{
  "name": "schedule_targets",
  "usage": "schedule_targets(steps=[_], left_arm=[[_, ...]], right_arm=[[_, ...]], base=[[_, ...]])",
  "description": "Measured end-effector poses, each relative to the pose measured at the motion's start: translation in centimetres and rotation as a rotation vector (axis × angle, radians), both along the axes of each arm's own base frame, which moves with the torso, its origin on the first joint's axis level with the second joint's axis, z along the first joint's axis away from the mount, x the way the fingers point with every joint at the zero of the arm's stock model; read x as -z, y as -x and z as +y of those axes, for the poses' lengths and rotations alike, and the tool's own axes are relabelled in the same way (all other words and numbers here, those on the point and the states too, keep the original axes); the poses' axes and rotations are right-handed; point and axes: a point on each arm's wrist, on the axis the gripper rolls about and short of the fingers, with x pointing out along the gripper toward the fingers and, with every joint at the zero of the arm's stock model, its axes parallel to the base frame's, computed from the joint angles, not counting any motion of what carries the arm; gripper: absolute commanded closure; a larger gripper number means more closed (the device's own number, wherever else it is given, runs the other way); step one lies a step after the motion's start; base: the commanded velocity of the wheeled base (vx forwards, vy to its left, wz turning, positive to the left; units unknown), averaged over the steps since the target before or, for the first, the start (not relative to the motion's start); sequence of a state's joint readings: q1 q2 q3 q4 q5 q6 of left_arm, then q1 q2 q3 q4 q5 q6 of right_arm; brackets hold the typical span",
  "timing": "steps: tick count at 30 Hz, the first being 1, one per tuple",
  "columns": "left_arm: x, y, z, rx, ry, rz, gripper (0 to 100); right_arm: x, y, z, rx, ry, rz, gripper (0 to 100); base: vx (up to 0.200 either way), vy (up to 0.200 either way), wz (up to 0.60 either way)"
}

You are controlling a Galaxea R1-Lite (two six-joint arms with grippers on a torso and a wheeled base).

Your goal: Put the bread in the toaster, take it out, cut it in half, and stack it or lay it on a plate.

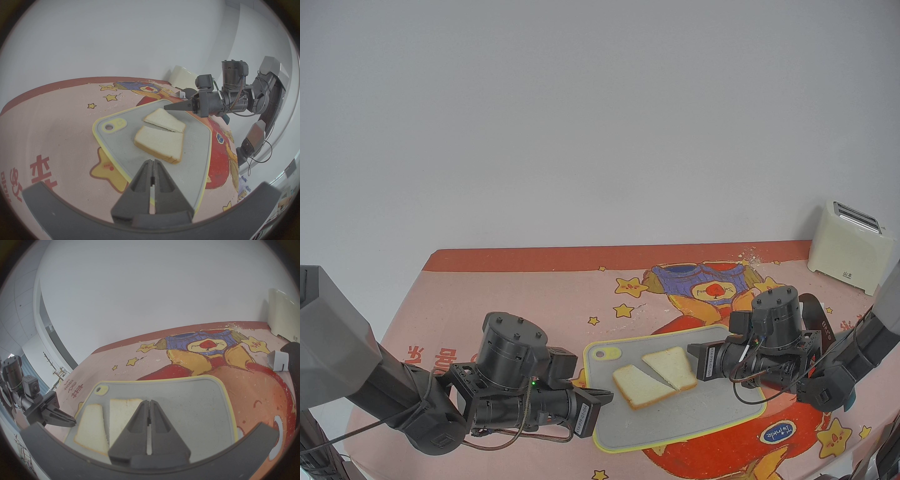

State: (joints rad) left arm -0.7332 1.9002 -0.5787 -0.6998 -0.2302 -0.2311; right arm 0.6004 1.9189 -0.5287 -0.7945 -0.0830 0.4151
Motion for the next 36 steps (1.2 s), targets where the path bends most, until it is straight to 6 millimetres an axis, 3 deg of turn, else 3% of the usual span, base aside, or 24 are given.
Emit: schedule_targets(steps=[36], left_arm=[[1.0, -0.5, -1.9, 0.032, -0.008, 0.006, 100]], right_arm=[[0.0, 1.1, 1.6, -0.022, -0.064, 0.037, 100]], base=[[0.000, 0.000, 0.00]])
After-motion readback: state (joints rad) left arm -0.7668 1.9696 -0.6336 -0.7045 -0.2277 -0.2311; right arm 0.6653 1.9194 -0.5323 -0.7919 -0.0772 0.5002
